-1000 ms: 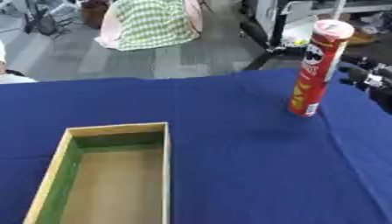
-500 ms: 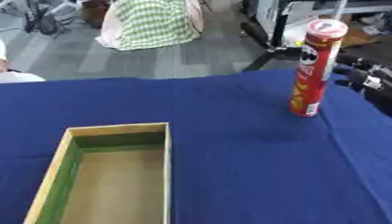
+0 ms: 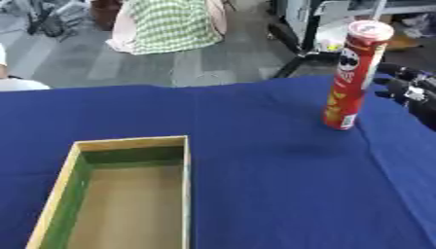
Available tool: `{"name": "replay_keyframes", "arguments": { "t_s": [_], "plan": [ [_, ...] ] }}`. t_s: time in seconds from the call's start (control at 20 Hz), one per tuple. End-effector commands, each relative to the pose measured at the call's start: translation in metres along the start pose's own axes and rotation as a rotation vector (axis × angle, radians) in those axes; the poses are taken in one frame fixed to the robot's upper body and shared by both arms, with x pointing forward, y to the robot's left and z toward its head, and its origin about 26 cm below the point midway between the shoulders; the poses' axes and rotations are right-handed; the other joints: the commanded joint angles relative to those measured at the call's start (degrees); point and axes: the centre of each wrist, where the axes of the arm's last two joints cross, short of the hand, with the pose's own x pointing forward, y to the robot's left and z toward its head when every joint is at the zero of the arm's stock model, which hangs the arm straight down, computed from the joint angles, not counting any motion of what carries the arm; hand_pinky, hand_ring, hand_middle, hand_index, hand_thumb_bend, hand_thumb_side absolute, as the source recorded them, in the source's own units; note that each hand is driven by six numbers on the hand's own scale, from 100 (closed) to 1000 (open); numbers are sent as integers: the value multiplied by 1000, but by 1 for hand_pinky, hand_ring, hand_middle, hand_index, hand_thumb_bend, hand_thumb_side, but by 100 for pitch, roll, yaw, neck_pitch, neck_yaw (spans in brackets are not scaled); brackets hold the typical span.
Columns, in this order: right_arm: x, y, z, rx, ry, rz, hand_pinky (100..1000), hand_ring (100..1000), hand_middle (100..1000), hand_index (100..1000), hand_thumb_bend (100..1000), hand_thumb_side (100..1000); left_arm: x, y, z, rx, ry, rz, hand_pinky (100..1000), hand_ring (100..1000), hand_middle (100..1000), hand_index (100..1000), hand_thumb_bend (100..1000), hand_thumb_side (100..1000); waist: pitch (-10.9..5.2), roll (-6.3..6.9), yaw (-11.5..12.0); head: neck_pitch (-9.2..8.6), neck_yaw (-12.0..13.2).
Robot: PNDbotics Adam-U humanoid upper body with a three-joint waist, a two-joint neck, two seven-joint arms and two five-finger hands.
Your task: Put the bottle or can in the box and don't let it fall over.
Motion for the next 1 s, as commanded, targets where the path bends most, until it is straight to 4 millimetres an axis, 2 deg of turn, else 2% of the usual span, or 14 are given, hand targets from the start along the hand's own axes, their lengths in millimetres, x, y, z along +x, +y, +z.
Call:
{"name": "replay_keyframes", "arguments": {
  "t_s": [0.05,1.0],
  "plan": [
    [23,-18,1,-38,-32,55,940,1000,1000,939,1000,484,5,2,-3,-10,-22,-13,922,964,789,770,100,686,-37,-8,5,-87,-5],
    [39,-26,2,-98,-81,44,942,1000,1000,951,1000,491,9,0,-6,-12,-41,-25,919,964,791,770,100,694,286,-23,124,-391,-117]
  ]
}}
